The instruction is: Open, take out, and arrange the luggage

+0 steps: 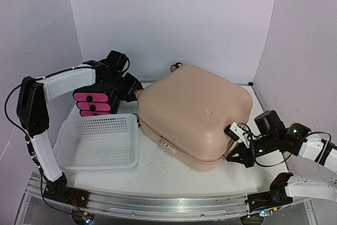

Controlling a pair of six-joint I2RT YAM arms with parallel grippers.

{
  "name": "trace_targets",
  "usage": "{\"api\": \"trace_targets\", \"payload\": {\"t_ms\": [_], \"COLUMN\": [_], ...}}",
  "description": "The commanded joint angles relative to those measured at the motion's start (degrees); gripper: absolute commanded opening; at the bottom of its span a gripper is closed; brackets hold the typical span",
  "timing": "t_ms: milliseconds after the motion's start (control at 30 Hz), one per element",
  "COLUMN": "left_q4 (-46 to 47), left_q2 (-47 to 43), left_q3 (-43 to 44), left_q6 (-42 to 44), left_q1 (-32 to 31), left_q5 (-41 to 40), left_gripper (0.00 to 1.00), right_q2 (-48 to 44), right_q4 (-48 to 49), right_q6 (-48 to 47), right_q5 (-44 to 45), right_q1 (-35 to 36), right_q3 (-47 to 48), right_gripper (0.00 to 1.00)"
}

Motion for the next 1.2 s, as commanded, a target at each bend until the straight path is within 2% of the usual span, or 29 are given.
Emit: {"api": "trace_targets", "payload": {"t_ms": [0, 67, 100, 167, 233, 333, 467, 567, 633, 667, 767, 833, 867, 933, 1000, 1067, 1167], "left_q4": [-4.1, -3.8, -3.4, -1.7, 2.0, 8.4, 12.0, 12.6, 12.8, 13.5, 17.7, 20.1, 20.2, 19.8, 17.6, 17.9, 18.3], "left_q2": [-1.8, -1.2, -1.3, -3.2, -7.8, -17.5, -29.9, -35.7, -34.0, -32.1, -25.9, -22.9, -21.8, -20.8, -21.5, -23.2, -23.4], "left_q3": [0.5, 1.7, 2.1, 1.6, -2.1, -10.0, -18.7, -23.7, -25.1, -25.2, -23.8, -22.4, -21.6, -20.4, -18.8, -19.4, -19.4], "left_q6": [1.9, 4.2, 6.5, 15.0, 22.4, 32.8, 44.7, 51.7, 51.7, 51.1, 48.4, 49.7, 50.2, 50.5, 50.3, 48.7, 46.5], "left_q1": [-1.2, -1.2, -1.2, -1.3, -1.3, -1.3, -3.5, -14.6, -24.4, -27.7, -35.6, -38.7, -39.2, -39.1, -37.8, -35.0, -31.3], "left_q5": [-0.9, -0.4, -1.0, -2.8, -4.5, -2.6, 4.0, 0.5, -2.7, -3.8, -6.9, -8.7, -10.3, -14.5, -17.9, -16.5, -13.1], "left_gripper": [0.1, 0.13, 0.19, 0.53, 0.77, 0.92, 0.96, 0.95, 0.93, 0.92, 0.9, 0.89, 0.9, 0.92, 0.94, 0.94, 0.94], "right_q2": [-0.1, 2.6, 3.2, 2.9, 1.9, 2.3, 3.1, 3.2, 2.1, 1.6, 1.7, 0.4, -1.0, -1.9, 1.8, 4.9, 4.4], "right_q4": [2.3, 1.3, 1.5, 2.6, 3.4, 2.7, 3.3, 1.4, 0.5, -0.6, -3.6, 2.5, 8.7, 15.5, 16.2, 17.9, 26.0], "right_q6": [-4.8, -4.0, -3.0, -1.2, 0.5, 3.0, 9.1, 10.2, 8.9, 5.7, 5.7, 2.3, -1.1, -6.6, -7.9, -7.5, -6.8], "right_q5": [-1.6, -0.8, 0.4, 3.3, 6.0, 6.3, 9.1, 10.9, 13.8, 17.0, 38.4, 50.5, 52.1, 48.8, 45.7, 43.6, 32.0], "right_q1": [4.1, 4.1, 4.1, 4.2, 4.1, 4.1, 4.1, 4.2, 4.2, 4.2, 4.2, 4.1, 3.9, 2.4, -1.8, -7.9, -15.3], "right_q3": [2.0, 3.2, 3.3, 2.6, 1.5, 1.3, 0.8, 1.2, 1.9, 2.6, 3.7, -0.9, -4.6, -7.8, -6.4, -5.3, -5.4], "right_gripper": [0.0, 0.0, 0.0, 0.0, 0.0, 0.0, 0.0, 0.0, 0.0, 0.0, 0.0, 0.0, 0.0, 0.0, 0.0, 0.0, 0.0]}}
